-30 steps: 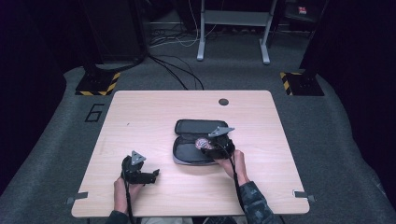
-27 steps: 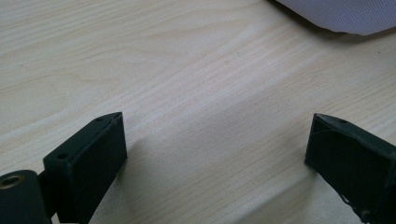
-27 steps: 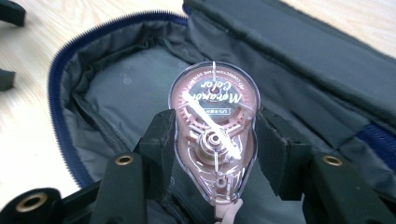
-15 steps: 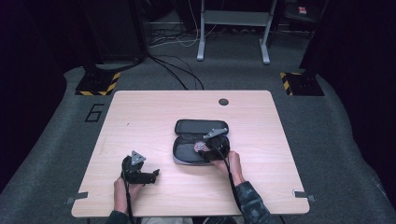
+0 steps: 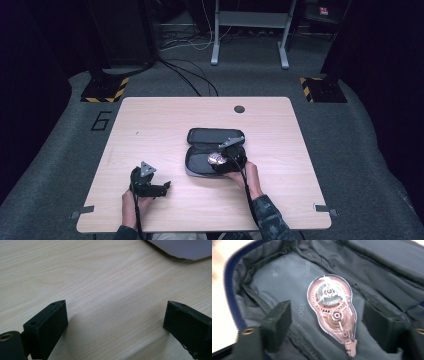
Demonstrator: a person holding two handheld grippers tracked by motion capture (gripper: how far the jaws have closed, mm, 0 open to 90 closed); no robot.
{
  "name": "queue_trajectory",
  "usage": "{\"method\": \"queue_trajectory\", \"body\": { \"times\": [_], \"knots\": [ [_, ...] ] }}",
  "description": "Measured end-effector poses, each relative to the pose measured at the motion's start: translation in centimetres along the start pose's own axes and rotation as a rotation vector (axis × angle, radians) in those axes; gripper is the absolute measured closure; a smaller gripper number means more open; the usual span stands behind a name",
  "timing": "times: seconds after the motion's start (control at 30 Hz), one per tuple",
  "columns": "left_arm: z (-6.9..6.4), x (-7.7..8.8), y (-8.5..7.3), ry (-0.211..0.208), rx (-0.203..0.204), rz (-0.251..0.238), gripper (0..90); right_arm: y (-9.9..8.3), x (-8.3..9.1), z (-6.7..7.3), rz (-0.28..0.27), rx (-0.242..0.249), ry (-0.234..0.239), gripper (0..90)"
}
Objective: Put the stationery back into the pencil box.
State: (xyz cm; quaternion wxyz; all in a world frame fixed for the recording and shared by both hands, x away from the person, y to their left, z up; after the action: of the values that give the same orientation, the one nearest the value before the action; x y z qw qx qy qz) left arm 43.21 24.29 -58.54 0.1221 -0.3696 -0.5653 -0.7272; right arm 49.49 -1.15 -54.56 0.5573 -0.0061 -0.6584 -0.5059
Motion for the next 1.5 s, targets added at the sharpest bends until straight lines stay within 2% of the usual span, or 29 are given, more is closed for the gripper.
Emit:
{"method": "queue_trajectory", "body": {
  "times": [0.17, 0.2, 0.23, 0.3, 0.37, 0.4, 0.47, 0.53, 0.57, 0.63, 0.77, 0.8, 0.87, 0.9, 0.93, 0.97, 1.0, 1.1, 1.13, 1.17, 1.2, 1.23, 1.3, 1.33, 1.37, 1.43, 1.47, 1.5],
  "knots": [
    [0.0, 0.0, 0.0, 0.002, -0.006, 0.003, 5.4, 0.3, 1.5, 0.3, -0.01, 0.026, 0.01, 14.5],
    [0.0, 0.0, 0.0, -0.001, -0.006, 0.003, 5.4, 0.3, 2.2, 0.5, -0.014, 0.006, 0.024, 13.8],
    [0.0, 0.0, 0.0, -0.001, -0.006, 0.003, 5.4, 0.3, 2.2, 0.5, -0.014, 0.006, 0.024, 13.8],
    [0.0, 0.0, 0.0, 0.001, 0.0, 0.0, 5.4, 0.4, 2.9, 0.5, -0.025, 0.026, 0.025, 12.8],
    [0.0, 0.0, 0.0, 0.001, 0.005, -0.004, 5.4, 0.3, 3.6, 0.5, -0.041, 0.012, 0.018, 12.2],
    [0.0, 0.0, 0.0, 0.001, 0.007, -0.006, 5.6, 0.2, 4.4, 0.3, -0.049, 0.028, 0.013, 11.5],
    [0.0, 0.0, 0.0, 0.001, 0.006, -0.005, 5.6, 0.0, 5.1, 0.3, -0.059, 0.011, 0.012, 10.3],
    [0.0, 0.0, 0.0, -0.001, 0.003, -0.004, 5.7, -0.2, 5.5, 0.2, -0.057, 0.018, 0.01, 10.0],
    [-0.1, 0.1, 0.0, -0.008, 0.0, 0.006, 5.9, -0.6, 6.2, 0.1, -0.064, 0.011, -0.002, 9.1],
    [0.0, 0.1, 0.0, -0.006, 0.001, 0.003, 5.9, -0.8, 6.6, -0.1, -0.064, 0.018, -0.006, 8.5],
    [-0.1, 0.1, 0.0, -0.009, 0.0, 0.006, 6.0, -2.0, 8.2, -0.9, -0.086, 0.0, -0.041, 7.7],
    [-0.1, 0.1, 0.0, -0.009, -0.001, 0.006, 6.0, -2.8, 9.0, -1.5, -0.092, -0.008, -0.058, 7.4],
    [-0.1, 0.1, 0.0, -0.008, 0.0, 0.006, 6.0, -3.2, 9.4, -1.8, -0.094, -0.022, -0.067, 7.2],
    [-0.1, 0.1, 0.0, -0.006, 0.001, 0.003, 6.0, -3.7, 9.7, -2.3, -0.097, -0.019, -0.075, 7.3],
    [-0.1, 0.1, 0.0, -0.006, 0.002, 0.002, 6.0, -4.7, 10.1, -3.1, -0.098, -0.052, -0.097, 6.9],
    [-0.1, 0.1, 0.0, -0.007, 0.001, 0.004, 6.0, -5.2, 10.3, -3.6, -0.101, -0.049, -0.105, 6.8],
    [-0.1, 0.1, 0.0, -0.007, 0.001, 0.004, 6.0, -5.2, 10.3, -3.6, -0.101, -0.049, -0.105, 6.8],
    [-0.1, 0.1, 0.0, -0.009, 0.001, 0.006, 6.0, -6.8, 10.8, -4.7, -0.1, -0.077, -0.128, 6.6],
    [-0.1, 0.1, 0.0, -0.006, 0.001, 0.002, 6.0, -8.0, 11.0, -5.4, -0.098, -0.103, -0.144, 6.4],
    [-0.1, 0.1, 0.0, -0.006, 0.001, 0.003, 6.0, -8.0, 11.0, -5.4, -0.098, -0.103, -0.144, 6.4],
    [-0.1, 0.1, 0.0, -0.006, 0.001, 0.003, 6.0, -9.2, 11.3, -6.0, -0.095, -0.117, -0.157, 6.3],
    [-0.1, 0.1, 0.0, -0.006, 0.001, 0.003, 6.0, -9.2, 11.3, -6.0, -0.095, -0.117, -0.157, 6.3],
    [-0.1, 0.1, 0.0, -0.009, 0.001, 0.006, 6.0, -10.4, 11.4, -6.6, -0.089, -0.134, -0.175, 6.0],
    [-0.1, 0.1, 0.0, -0.006, 0.001, 0.003, 6.0, -11.7, 11.6, -7.1, -0.08, -0.162, -0.192, 5.7],
    [-0.1, 0.1, 0.0, -0.006, 0.001, 0.003, 6.0, -11.7, 11.6, -7.1, -0.08, -0.162, -0.192, 5.7],
    [-0.1, 0.1, 0.0, -0.006, 0.001, 0.003, 6.0, -12.9, 11.7, -7.7, -0.081, -0.189, -0.214, 5.1],
    [-0.1, 0.1, 0.0, -0.008, 0.0, 0.006, 6.0, -14.1, 11.9, -8.3, -0.083, -0.211, -0.228, 4.7],
    [-0.1, 0.1, 0.0, -0.008, 0.001, 0.006, 6.0, -14.1, 11.9, -8.3, -0.083, -0.211, -0.228, 4.7]
  ]
}}
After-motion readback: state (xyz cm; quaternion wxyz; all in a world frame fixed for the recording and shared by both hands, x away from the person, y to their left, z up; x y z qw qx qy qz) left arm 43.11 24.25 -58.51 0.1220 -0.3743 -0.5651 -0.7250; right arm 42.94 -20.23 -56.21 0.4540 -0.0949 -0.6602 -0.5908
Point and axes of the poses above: each handheld gripper's, and its own axes: x roughly backward along the jaws, y roughly out of its top, z roughly to its left, the point moved 8 cm from there along -x, roughly forward along the jaws, and after that the axes turned 6 degrees about y, right-handed, at the moved point
